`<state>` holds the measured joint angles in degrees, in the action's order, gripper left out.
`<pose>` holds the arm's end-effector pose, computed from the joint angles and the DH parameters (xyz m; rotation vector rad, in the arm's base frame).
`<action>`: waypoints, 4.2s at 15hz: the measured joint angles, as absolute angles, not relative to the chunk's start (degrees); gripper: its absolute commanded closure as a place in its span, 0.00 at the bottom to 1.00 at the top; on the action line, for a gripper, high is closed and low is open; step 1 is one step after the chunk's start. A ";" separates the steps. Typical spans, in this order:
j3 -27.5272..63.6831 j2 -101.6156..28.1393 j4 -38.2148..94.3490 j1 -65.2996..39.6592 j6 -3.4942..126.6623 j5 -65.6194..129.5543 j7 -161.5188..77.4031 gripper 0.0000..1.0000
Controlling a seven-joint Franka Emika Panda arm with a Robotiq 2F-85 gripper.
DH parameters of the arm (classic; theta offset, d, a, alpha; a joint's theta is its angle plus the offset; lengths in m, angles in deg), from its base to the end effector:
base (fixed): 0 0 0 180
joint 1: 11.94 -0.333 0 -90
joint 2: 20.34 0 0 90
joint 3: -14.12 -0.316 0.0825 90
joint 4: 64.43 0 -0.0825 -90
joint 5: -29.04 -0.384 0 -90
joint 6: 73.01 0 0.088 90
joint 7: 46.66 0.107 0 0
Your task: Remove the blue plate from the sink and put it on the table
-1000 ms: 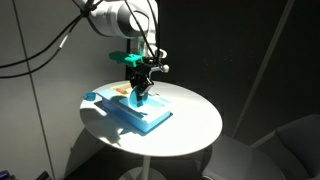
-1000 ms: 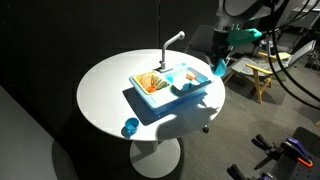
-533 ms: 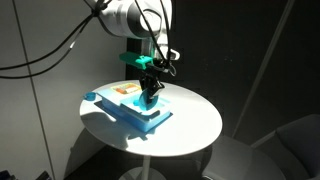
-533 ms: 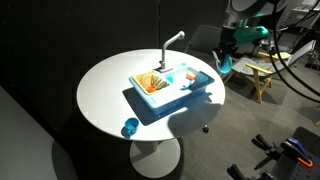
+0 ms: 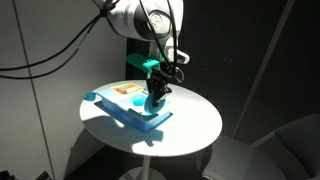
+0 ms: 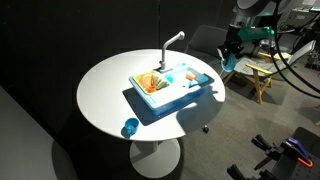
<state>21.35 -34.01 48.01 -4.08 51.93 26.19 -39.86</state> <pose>0.5800 -0.1516 0.3532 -3.0647 0.6335 0.0272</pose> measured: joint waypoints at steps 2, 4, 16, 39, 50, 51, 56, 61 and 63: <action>21.49 -34.70 47.73 -3.60 52.56 25.97 -40.02 0.99; 21.56 -35.75 47.03 -3.21 53.14 25.97 -40.25 0.99; 21.61 -43.35 34.63 -2.08 49.55 24.49 -43.35 0.99; 21.92 -60.49 13.59 0.99 41.37 26.64 -45.09 0.99; 20.49 -64.82 8.72 -0.13 42.08 27.12 -50.32 0.99; 20.49 -65.01 8.59 -0.10 42.21 27.14 -50.75 0.99; 20.49 -65.67 8.51 0.10 43.23 27.15 -53.26 0.99; 20.49 -66.30 8.50 0.11 44.27 27.71 -55.70 0.71; 20.49 -66.64 8.50 0.12 44.54 28.17 -56.24 0.64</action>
<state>20.49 -66.64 8.50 0.12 44.54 28.17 -56.24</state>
